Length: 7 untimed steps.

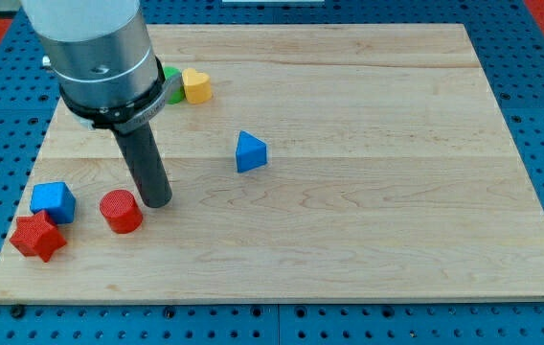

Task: Push the blue triangle closer to red circle

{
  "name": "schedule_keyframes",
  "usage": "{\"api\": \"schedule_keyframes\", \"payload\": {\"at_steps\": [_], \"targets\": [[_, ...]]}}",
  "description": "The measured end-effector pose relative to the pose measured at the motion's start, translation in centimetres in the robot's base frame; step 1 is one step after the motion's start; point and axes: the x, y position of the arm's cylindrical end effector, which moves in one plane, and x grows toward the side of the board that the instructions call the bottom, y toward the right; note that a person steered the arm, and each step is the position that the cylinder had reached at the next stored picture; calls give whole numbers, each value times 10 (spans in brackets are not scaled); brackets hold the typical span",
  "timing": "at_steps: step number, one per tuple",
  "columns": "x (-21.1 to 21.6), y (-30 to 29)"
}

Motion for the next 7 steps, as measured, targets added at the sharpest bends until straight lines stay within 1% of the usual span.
{"api": "schedule_keyframes", "payload": {"at_steps": [1,2,3,4,6,7], "targets": [[16,-15],[17,-38],[17,-28],[17,36],[-36,183],[-88,187]]}}
